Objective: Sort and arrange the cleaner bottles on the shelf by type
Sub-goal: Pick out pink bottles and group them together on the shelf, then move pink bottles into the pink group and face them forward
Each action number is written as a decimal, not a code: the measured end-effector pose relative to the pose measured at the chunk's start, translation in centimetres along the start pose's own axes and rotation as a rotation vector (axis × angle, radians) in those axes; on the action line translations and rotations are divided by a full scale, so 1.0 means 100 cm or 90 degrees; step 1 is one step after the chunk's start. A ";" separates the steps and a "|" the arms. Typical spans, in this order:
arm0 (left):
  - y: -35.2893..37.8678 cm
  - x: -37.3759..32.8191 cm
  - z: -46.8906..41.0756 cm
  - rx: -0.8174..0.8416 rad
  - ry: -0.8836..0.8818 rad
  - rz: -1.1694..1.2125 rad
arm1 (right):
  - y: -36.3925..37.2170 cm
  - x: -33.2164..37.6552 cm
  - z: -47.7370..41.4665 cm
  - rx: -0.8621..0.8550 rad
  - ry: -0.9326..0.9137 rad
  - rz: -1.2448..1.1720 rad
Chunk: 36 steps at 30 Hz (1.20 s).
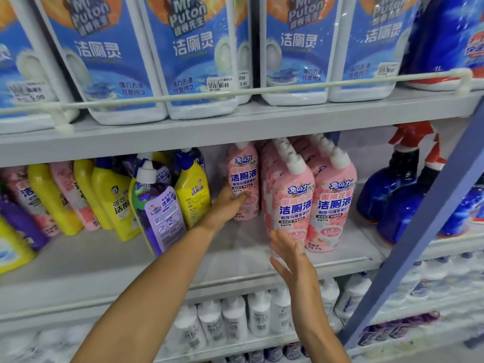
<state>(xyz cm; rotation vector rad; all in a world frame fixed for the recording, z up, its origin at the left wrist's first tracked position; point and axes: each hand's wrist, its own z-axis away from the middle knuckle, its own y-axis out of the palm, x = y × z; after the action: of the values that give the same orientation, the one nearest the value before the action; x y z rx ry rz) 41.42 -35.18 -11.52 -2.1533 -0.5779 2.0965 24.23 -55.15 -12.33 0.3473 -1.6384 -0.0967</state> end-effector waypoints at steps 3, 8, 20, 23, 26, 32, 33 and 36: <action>-0.001 0.011 -0.012 -0.006 -0.011 -0.016 | 0.006 0.000 -0.003 0.010 0.004 -0.020; -0.002 -0.004 0.000 0.026 -0.006 -0.027 | 0.020 0.001 -0.001 0.001 0.009 -0.002; -0.107 -0.020 0.190 0.074 0.016 0.104 | 0.083 0.001 0.027 -0.089 -0.007 0.135; -0.164 0.003 0.232 0.060 0.011 0.142 | 0.119 -0.001 0.046 -0.099 -0.023 0.129; -0.231 0.027 0.264 -0.010 0.003 0.133 | 0.159 -0.006 0.064 -0.090 -0.045 0.118; -0.348 0.063 0.307 -0.208 -0.021 0.150 | 0.247 -0.019 0.076 -0.014 -0.045 0.113; -0.359 0.065 0.310 -0.232 -0.015 0.159 | 0.262 -0.023 0.074 0.002 -0.040 0.118; -0.386 0.072 0.308 -0.275 0.005 0.178 | 0.304 -0.035 0.062 0.048 -0.033 0.136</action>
<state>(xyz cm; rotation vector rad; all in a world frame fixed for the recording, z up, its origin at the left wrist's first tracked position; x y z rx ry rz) 3.12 -3.32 -8.02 -2.6046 -0.8403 2.2666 13.24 -26.25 -8.14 0.2271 -1.7234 0.1178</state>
